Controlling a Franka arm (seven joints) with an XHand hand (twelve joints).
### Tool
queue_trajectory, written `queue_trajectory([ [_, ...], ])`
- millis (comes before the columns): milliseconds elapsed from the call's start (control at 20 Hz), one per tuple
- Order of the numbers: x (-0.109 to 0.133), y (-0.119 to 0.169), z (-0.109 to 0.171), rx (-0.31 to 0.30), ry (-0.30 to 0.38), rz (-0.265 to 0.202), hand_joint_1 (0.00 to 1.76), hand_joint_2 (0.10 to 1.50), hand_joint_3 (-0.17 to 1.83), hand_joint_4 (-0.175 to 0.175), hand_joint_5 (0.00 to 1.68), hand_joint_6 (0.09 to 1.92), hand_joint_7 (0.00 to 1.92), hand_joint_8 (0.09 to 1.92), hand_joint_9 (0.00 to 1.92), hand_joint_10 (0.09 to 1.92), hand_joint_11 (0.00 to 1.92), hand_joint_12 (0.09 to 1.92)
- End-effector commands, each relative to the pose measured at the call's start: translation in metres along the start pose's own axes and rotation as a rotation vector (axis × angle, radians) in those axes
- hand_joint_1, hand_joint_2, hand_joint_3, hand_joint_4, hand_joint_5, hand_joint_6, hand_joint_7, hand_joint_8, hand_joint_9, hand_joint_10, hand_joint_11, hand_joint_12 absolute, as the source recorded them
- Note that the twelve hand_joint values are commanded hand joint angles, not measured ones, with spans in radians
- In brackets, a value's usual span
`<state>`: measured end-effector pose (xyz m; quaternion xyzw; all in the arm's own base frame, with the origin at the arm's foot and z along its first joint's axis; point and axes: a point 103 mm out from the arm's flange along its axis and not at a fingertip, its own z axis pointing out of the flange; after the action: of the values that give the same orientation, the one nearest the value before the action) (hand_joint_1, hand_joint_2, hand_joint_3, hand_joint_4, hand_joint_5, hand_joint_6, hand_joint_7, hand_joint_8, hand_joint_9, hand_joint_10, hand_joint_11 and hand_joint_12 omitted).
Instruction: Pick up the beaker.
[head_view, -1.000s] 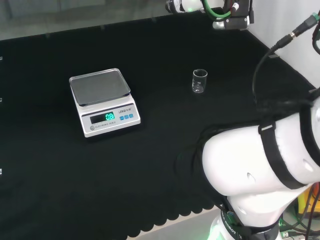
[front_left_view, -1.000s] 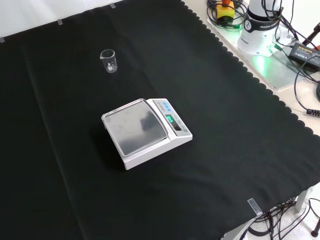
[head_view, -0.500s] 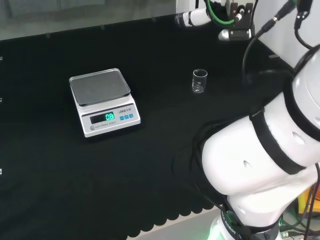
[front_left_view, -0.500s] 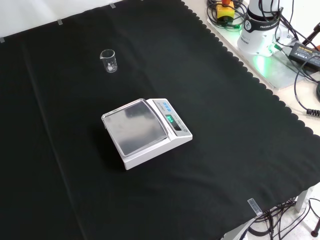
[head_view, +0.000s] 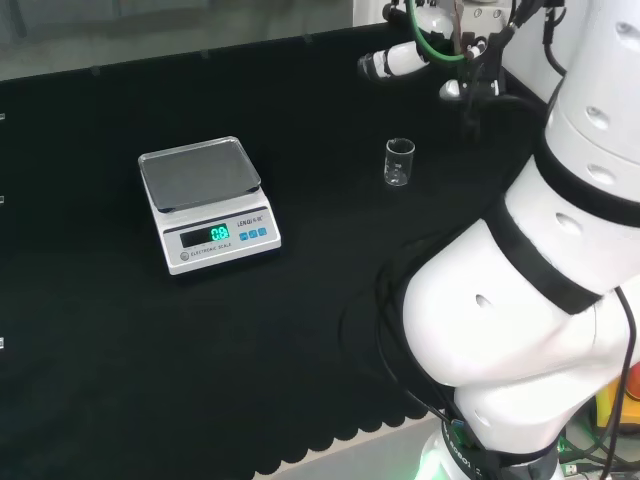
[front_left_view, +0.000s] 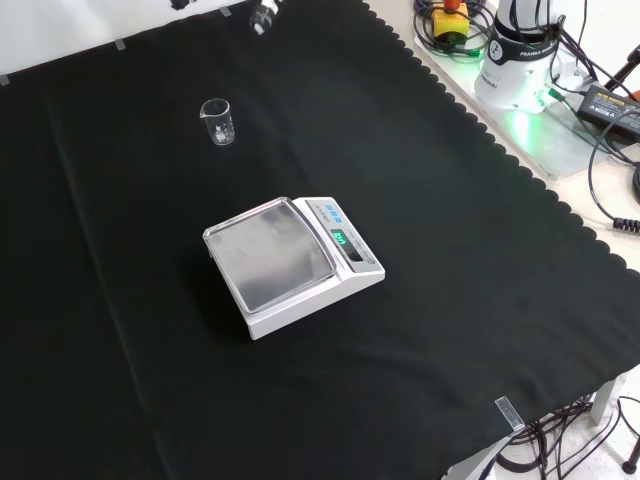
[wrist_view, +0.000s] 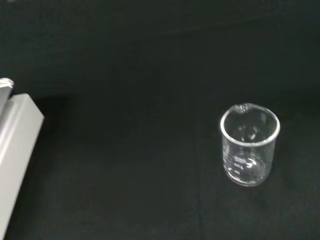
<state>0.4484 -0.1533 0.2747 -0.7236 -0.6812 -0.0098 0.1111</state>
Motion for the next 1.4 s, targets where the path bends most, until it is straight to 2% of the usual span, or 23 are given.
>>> queue_trajectory([
  [50, -0.024, 0.040, 0.021, -0.009, 0.057, -0.005, 0.33, 0.77, 0.15, -0.022, 0.11, 0.09, 0.00, 0.51, 0.00, 0.46, 0.00, 1.52],
  [300, -0.033, 0.054, 0.041, 0.030, 0.055, 0.009, 0.33, 0.77, 0.15, -0.026, 0.11, 0.09, 0.00, 0.52, 0.00, 0.46, 0.00, 1.52],
  [350, -0.034, 0.058, 0.047, 0.043, 0.035, 0.030, 0.33, 0.77, 0.15, -0.027, 0.12, 0.09, 0.00, 0.52, 0.00, 0.46, 0.00, 1.52],
  [450, -0.029, 0.063, 0.058, 0.060, 0.031, 0.036, 0.33, 0.77, 0.15, -0.029, 0.12, 0.09, 0.00, 0.52, 0.00, 0.46, 0.00, 1.52],
  [700, -0.032, 0.078, 0.081, 0.098, 0.045, 0.070, 0.33, 0.77, 0.14, -0.031, 0.13, 0.09, 0.00, 0.52, 0.00, 0.46, 0.00, 1.52],
  [750, -0.033, 0.081, 0.083, 0.107, 0.066, 0.080, 0.33, 0.77, 0.14, -0.032, 0.13, 0.09, 0.00, 0.53, 0.00, 0.46, 0.00, 1.52],
  [1000, -0.039, 0.088, 0.097, 0.141, 0.049, 0.075, 0.33, 0.78, 0.14, -0.035, 0.14, 0.09, 0.00, 0.53, 0.00, 0.46, 0.00, 1.51],
  [1400, -0.041, 0.093, 0.122, 0.199, 0.054, 0.110, 0.33, 0.78, 0.14, -0.038, 0.15, 0.09, 0.00, 0.53, 0.00, 0.46, 0.00, 1.51],
])
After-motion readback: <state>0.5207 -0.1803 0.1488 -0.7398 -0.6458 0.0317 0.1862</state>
